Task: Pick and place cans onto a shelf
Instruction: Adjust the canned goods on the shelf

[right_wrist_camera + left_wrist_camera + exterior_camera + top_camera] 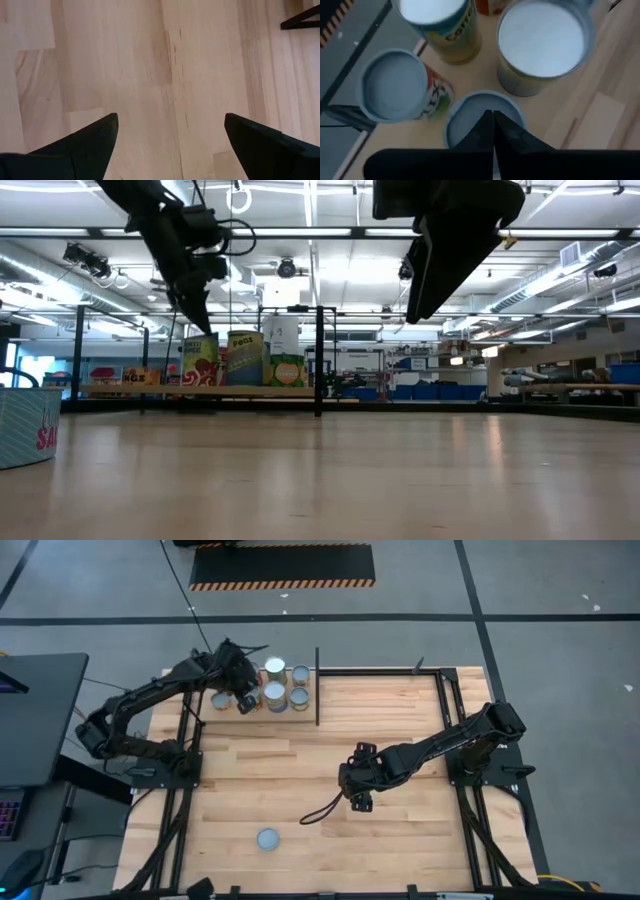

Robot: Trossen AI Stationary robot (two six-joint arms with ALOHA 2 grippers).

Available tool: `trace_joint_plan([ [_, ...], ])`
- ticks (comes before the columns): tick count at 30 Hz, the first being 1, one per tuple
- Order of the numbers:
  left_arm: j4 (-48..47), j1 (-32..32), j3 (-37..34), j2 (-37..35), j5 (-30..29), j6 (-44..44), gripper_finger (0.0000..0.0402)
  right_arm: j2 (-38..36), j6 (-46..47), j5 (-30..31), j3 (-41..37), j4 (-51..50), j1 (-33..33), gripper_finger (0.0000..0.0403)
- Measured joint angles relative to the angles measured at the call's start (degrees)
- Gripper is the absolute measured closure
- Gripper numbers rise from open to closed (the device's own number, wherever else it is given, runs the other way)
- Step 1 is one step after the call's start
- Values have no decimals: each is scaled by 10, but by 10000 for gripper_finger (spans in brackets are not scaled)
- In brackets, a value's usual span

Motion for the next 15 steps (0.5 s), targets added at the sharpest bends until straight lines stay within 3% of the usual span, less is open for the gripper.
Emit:
trace_joint_plan([
  [15, 5, 6, -26, 17, -56, 26, 395, 0, -2, -6, 0, 0, 1, 29],
])
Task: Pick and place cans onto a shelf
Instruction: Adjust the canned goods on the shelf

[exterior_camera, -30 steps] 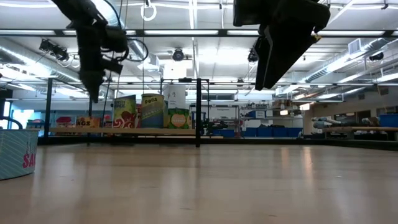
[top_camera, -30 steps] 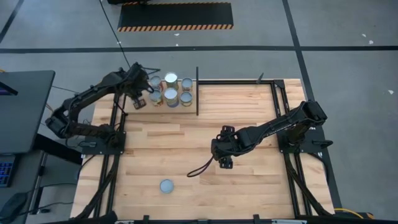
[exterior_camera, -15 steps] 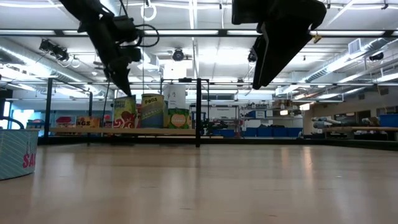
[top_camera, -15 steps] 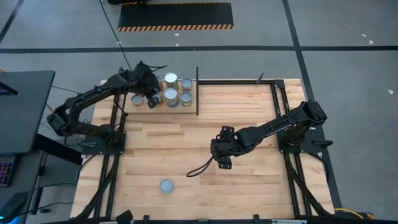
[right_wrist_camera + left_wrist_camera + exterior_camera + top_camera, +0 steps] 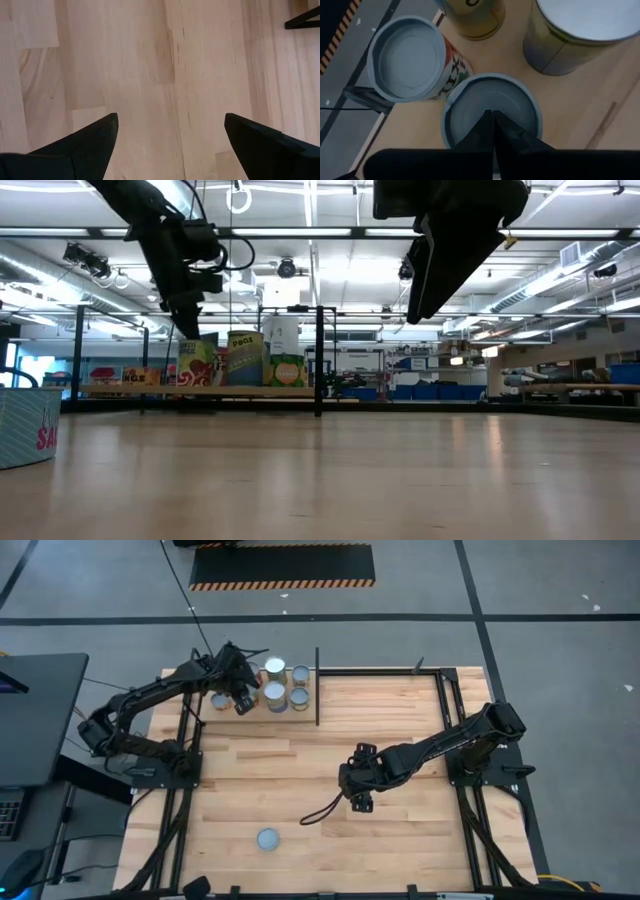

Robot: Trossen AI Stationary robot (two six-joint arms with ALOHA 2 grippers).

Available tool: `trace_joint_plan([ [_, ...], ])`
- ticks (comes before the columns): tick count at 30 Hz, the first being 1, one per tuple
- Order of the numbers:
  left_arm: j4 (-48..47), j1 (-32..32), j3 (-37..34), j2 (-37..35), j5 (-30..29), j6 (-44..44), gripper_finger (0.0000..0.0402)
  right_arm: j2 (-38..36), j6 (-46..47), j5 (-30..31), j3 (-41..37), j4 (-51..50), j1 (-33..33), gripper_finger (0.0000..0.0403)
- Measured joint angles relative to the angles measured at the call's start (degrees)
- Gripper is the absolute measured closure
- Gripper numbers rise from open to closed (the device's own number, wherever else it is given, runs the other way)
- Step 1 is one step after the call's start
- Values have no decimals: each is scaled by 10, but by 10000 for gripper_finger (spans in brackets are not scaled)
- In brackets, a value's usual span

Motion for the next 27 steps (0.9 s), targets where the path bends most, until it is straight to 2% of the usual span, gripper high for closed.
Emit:
trace_joint_plan([
  [9, -2, -1, 2, 0, 8, -6, 395, 0, 0, 0, 0, 0, 0, 29],
  [17, -16, -1, 46, 1, 10, -22, 395, 0, -15, 10, 0, 9, -1, 29],
  [22, 73, 9, 46, 4, -14, -37, 395, 0, -16, 12, 0, 23, -7, 29],
  [27, 138, 29, 45, 39, -18, -75, 395, 0, -16, 13, 0, 31, -10, 29],
])
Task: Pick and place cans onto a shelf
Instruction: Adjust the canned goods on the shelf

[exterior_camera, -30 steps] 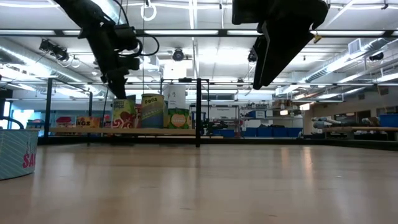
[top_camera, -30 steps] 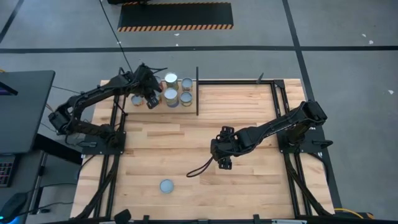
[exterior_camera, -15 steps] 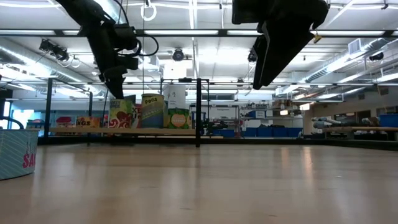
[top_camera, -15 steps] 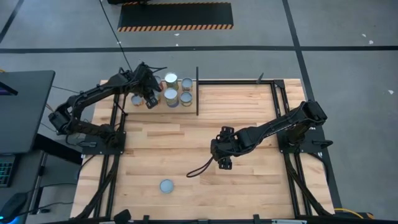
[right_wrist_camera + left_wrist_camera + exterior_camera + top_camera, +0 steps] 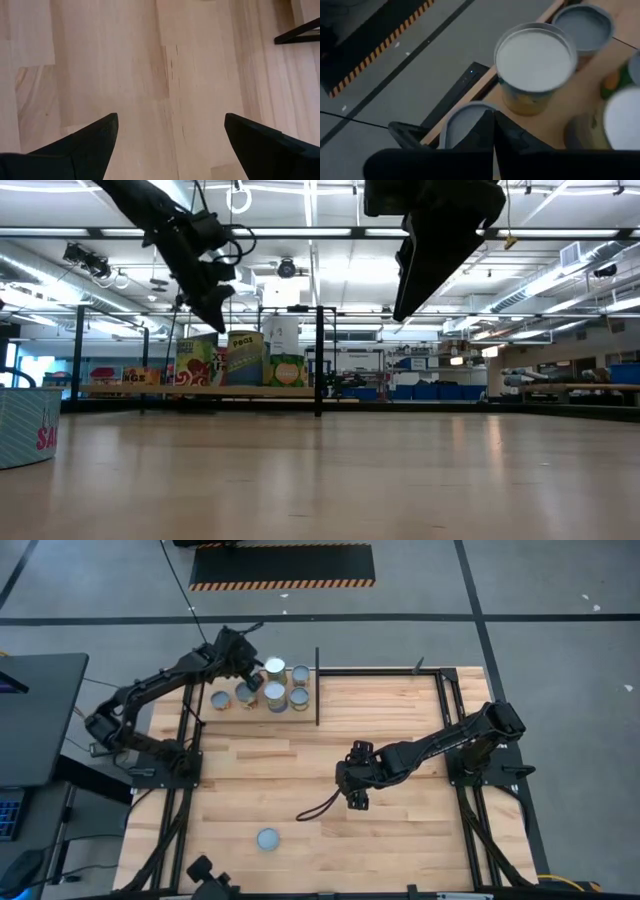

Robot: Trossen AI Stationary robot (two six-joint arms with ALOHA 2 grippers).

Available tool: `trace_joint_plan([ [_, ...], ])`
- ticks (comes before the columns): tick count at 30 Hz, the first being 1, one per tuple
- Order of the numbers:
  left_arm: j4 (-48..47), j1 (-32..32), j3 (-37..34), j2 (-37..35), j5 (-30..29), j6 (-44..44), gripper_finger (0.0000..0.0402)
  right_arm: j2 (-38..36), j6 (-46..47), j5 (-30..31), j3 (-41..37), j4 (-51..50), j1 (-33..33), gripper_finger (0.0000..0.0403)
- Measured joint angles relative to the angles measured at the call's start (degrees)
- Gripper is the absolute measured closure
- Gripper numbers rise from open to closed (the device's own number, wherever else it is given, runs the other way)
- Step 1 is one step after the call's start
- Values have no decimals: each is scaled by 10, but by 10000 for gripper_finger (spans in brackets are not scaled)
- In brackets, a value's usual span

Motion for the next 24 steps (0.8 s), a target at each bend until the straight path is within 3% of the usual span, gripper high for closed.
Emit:
trace_joint_plan([
  [8, 5, 13, 0, 57, -38, -10, 395, 0, 0, 0, 0, -2, 0, 29],
  [24, 43, 31, 0, 64, -62, -23, 395, 0, 0, 0, 0, -3, 0, 29],
])
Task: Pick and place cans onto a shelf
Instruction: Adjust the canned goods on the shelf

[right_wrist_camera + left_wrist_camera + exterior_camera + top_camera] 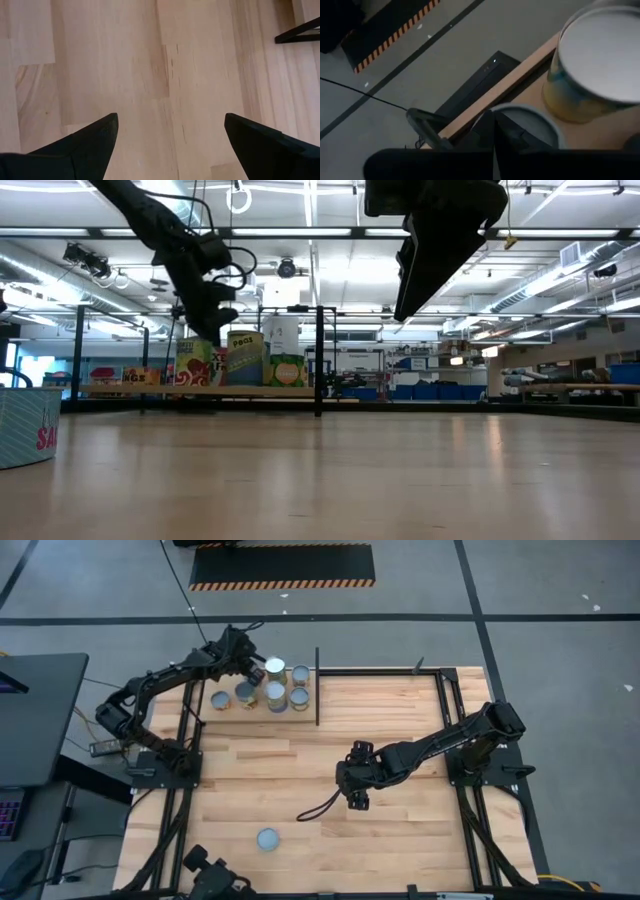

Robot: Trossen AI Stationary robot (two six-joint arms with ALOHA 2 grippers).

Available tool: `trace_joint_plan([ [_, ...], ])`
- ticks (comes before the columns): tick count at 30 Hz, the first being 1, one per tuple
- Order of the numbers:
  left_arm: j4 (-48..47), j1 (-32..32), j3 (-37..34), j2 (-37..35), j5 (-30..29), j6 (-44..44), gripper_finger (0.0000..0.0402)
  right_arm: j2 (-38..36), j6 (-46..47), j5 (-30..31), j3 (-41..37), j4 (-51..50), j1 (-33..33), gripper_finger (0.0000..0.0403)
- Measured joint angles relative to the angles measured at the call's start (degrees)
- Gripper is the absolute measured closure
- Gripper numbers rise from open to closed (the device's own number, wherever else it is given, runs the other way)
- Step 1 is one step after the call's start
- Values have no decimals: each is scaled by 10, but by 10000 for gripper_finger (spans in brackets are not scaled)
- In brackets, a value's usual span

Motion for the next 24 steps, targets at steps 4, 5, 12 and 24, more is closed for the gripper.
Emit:
trace_joint_plan([
  [4, 5, 2, 0, 0, 0, -5, 395, 0, 2, 0, 0, 0, 0, 29],
  [5, 1, 2, 0, 0, 0, -10, 395, 0, 2, 0, 0, 0, 0, 29],
  [12, -29, 1, 0, 0, 16, -45, 395, 0, 0, -2, 0, -1, 1, 29],
  [24, -9, 12, 0, 0, 15, -48, 395, 0, 0, -2, 0, -1, 0, 29],
])
